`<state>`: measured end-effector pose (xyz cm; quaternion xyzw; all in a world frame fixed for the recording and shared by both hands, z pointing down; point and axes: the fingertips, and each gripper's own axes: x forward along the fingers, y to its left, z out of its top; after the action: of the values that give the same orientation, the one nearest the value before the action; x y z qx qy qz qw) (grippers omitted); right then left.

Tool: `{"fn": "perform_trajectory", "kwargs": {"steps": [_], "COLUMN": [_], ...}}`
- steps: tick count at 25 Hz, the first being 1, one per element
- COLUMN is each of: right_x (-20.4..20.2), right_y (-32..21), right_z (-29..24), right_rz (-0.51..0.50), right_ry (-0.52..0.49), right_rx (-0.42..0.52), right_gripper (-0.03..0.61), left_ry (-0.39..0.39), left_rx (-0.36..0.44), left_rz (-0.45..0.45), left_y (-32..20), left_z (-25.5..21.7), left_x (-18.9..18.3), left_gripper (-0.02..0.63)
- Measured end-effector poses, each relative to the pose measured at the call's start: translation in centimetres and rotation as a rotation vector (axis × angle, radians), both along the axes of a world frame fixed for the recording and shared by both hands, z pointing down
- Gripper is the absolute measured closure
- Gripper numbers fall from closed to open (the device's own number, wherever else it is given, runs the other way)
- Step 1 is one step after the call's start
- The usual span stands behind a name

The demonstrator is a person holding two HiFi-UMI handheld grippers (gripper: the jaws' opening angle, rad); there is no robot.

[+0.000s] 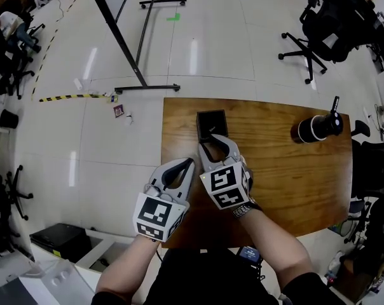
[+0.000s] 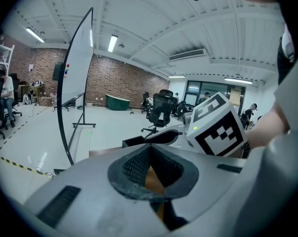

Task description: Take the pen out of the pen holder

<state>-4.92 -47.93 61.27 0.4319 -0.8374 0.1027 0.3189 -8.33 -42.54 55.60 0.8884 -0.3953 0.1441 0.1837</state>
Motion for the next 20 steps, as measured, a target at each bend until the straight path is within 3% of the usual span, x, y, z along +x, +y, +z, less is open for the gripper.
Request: {"fn": "perform_trajectory", "kwargs": {"steps": [20], "right_x": [-0.1], "right_y": [-3.0], "right_z": [3.4], "right_rz": [0.037], "right_ry": [0.058], "right_rx": [-0.058], "right_gripper": [0.477], "left_ry": [0.010], "left_rx": [-0.049], "left_rz": [0.014], "left_y": [-2.7], "left_z": [2.9], "left_x": [-1.5], "left_gripper": [0.609]}}
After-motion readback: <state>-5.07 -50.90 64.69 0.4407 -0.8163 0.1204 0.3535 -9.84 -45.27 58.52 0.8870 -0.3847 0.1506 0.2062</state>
